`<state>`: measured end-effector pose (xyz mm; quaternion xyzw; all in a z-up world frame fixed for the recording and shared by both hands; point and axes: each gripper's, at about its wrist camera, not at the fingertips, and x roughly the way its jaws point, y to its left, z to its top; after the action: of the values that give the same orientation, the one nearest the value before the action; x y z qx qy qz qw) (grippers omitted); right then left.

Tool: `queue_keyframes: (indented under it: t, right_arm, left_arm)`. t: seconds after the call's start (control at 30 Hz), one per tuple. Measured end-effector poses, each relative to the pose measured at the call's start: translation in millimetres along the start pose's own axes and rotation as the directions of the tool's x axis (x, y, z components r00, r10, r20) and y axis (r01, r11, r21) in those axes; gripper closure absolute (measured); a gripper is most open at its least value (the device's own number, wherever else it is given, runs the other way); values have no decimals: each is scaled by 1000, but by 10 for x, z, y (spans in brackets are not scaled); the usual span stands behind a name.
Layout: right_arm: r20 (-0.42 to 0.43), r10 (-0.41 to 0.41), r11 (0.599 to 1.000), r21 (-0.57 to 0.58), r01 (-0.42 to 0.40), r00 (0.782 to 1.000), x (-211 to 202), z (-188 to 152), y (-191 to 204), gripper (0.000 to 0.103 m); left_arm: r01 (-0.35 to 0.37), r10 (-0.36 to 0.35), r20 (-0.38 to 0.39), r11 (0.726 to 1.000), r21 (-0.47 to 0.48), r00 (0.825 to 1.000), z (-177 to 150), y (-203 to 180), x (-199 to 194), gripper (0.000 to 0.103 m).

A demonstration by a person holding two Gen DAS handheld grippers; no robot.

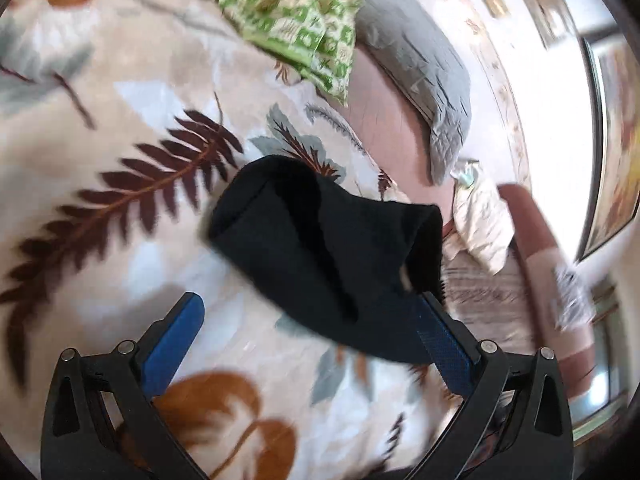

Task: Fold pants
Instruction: 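Close the left gripper on the pants edge while the right gripper grasps beside it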

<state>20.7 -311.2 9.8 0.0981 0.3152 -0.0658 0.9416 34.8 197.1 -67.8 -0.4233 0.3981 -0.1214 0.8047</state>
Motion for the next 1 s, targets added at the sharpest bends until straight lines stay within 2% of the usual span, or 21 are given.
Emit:
queue_keyframes:
  t: [0.1,0.23,0.37,0.4,0.47,0.53,0.6,0.63,0.7,0.77,0.87,0.9,0.93,0.97,1.0]
  right_arm:
    - [6,-19,999,-44,19,1000,-14,-20,62,1]
    - [8,-20,999,-49,20,1000,-19,-30,58,1]
    - [14,-13,1000,-20,13,1000,-23,-16,7,1]
    - [18,-1,1000,-3,1,1000,-32,-7,-24,1]
    - [21,20,999,30,-20,1000,-40,7,-77,1]
    - [25,58,994,91,-61,998,-43,22,-184,1]
    - [33,112,980,163,-116,993,-41,39,-305,1]
    - [39,157,964,213,-162,987,-28,45,-383,1]
    - [63,235,921,305,-243,970,-6,46,-529,1]
    - [116,305,853,409,-325,945,11,27,-711,1]
    - [211,383,707,559,-432,899,78,-36,-1016,2]
    - [255,414,633,609,-478,874,135,-71,-1140,4]
    - [288,437,579,635,-512,852,181,-94,-1216,12]
    - [311,461,535,650,-540,831,224,-100,-1270,23]
    - [333,485,489,663,-566,809,281,-105,-1324,28]
  left_arm:
    - [26,-28,-39,997,-73,999,148,26,230,0]
    - [75,-75,1,995,-62,997,263,-33,304,0]
    - [59,-58,21,997,-42,998,263,-28,330,1]
    - [33,-33,25,999,-27,999,252,-28,328,7]
    - [-48,48,24,999,-10,999,226,-14,339,27]
    - [-112,112,35,994,-11,993,195,42,303,64]
    - [-169,170,38,985,-26,985,193,134,300,87]
    - [-163,165,41,986,-34,986,194,177,296,89]
    - [-152,153,45,988,-37,987,189,204,292,89]
    - [-165,166,53,986,-23,985,175,173,294,89]
    - [-164,165,52,986,-10,985,147,112,305,87]
    - [-164,164,53,986,-4,985,141,87,321,83]
    - [-163,162,54,987,4,985,137,63,334,75]
    - [-158,157,61,987,13,986,138,33,351,72]
    - [-159,157,68,987,26,985,133,-1,364,70]
